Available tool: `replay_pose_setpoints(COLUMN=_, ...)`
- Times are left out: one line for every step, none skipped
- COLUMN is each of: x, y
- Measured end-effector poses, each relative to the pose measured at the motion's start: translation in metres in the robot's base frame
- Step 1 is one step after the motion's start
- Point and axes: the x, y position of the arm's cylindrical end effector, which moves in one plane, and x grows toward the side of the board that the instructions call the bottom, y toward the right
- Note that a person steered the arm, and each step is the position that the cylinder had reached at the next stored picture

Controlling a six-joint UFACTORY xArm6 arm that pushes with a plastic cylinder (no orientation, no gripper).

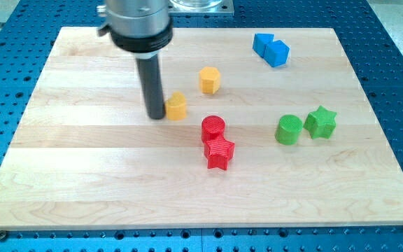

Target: Push the heart into the hexagon

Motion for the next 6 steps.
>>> replay_pose_setpoints(x=-0.01, y=0.031)
replay_pose_setpoints(x=0.01, y=0.003)
replay_pose_setpoints(x=0.033, y=0.032)
replay_pose_setpoints(x=0.005, y=0.058)
replay_pose_setpoints(x=-0.022, y=0.069)
replay_pose_setpoints(x=0.004, y=0.095)
